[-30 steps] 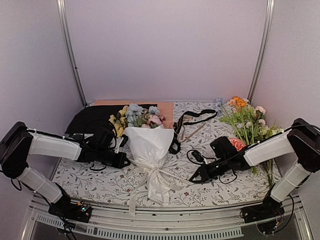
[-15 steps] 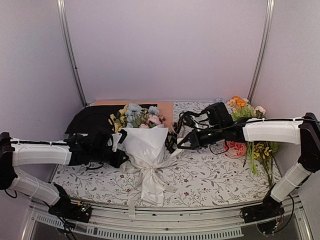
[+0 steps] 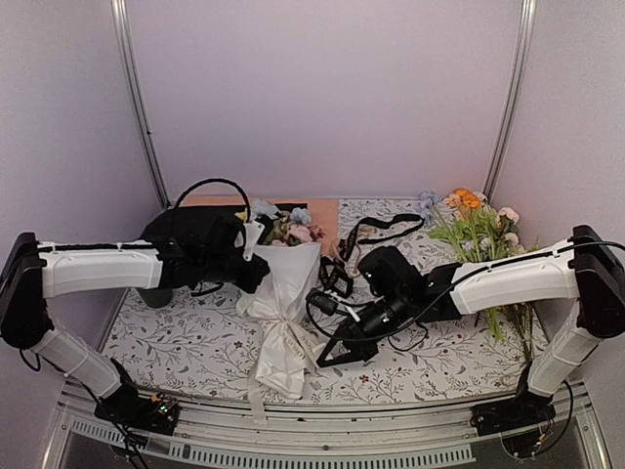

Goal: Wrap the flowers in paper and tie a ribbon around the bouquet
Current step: Tie the ribbon around the folded bouquet.

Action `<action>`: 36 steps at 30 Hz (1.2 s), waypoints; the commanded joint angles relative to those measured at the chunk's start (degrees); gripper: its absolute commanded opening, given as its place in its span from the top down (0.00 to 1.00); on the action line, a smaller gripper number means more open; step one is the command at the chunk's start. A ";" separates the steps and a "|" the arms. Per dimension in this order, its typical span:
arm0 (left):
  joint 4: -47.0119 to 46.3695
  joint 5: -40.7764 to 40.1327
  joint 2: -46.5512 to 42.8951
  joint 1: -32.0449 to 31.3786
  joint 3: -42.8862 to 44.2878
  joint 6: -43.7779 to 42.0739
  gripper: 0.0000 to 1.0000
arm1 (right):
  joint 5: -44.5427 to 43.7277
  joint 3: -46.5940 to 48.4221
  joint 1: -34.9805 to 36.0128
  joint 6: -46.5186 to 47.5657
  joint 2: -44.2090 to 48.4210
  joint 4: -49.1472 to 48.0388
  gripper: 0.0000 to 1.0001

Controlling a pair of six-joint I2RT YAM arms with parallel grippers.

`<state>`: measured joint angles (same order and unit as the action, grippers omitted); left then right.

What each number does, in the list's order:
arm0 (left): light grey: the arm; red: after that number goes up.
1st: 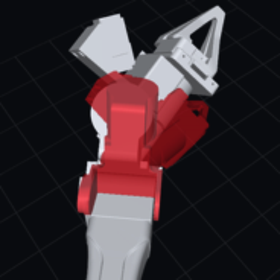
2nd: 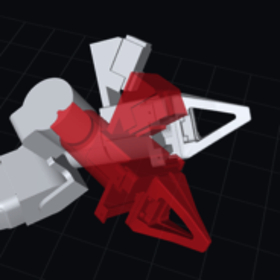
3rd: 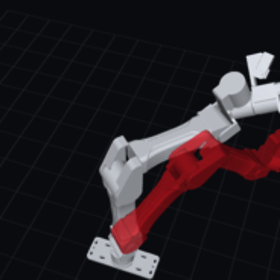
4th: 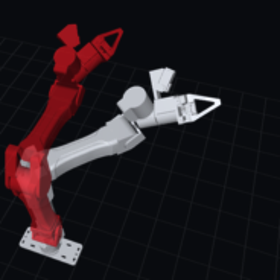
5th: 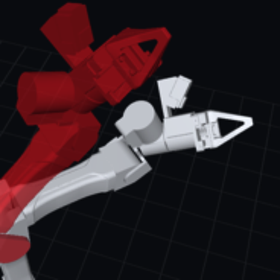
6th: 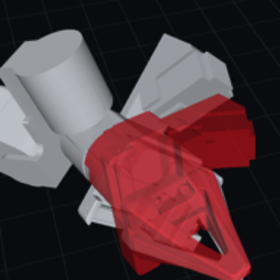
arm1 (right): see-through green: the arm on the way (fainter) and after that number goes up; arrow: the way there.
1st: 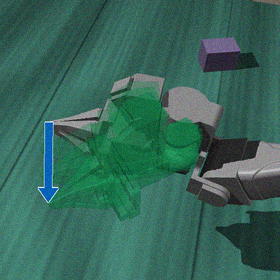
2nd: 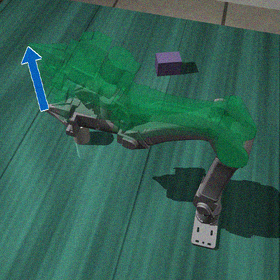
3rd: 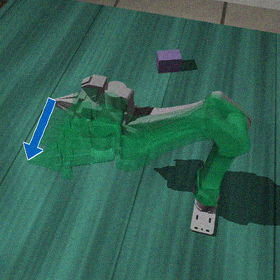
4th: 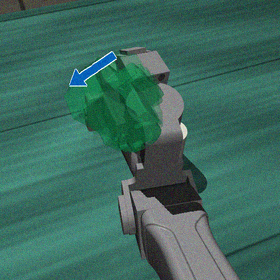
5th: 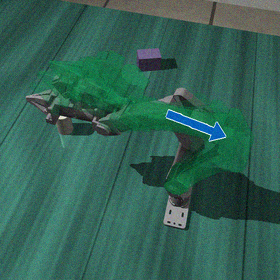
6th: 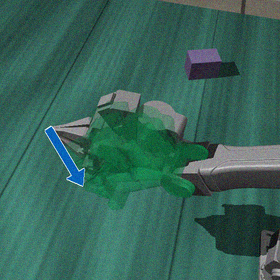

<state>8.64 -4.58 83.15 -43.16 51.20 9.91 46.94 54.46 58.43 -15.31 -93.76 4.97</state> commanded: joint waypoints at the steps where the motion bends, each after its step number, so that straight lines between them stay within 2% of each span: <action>1: -1.63 -3.41 7.24 1.14 7.53 -5.61 1.00 | 0.04 -3.78 2.05 1.54 -2.44 -1.63 0.99; 7: -2.12 -2.96 15.62 5.00 13.50 -7.27 1.00 | -2.43 -5.36 5.14 3.73 -6.50 1.39 0.99; 13: -2.08 -2.21 20.87 7.85 14.22 -6.91 1.00 | -1.37 -11.86 8.19 2.42 -7.40 0.16 0.99; 18: -2.23 -1.85 21.93 8.87 13.77 -6.65 1.00 | -1.27 -14.46 9.16 0.43 -6.99 -1.62 0.99; 24: -1.10 -0.45 18.71 7.81 12.71 -6.43 1.00 | -1.59 -11.64 8.63 1.94 -5.49 1.72 0.99; 27: -0.98 -0.49 14.21 5.25 10.00 -5.50 1.00 | -0.23 -10.11 3.58 2.75 -0.86 1.91 0.99; 31: -0.67 -1.22 6.80 1.61 3.80 -1.01 1.00 | 0.95 -10.35 -8.04 -1.34 4.30 -3.89 0.99; 36: -3.86 -0.01 -0.23 -2.15 -7.42 6.63 1.00 | 0.70 -8.75 -15.63 -4.47 0.19 -6.43 0.99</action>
<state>7.64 -3.05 86.30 -42.44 50.76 9.52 45.65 44.66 46.52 -16.73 -90.56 -1.21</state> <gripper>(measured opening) 0.004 0.008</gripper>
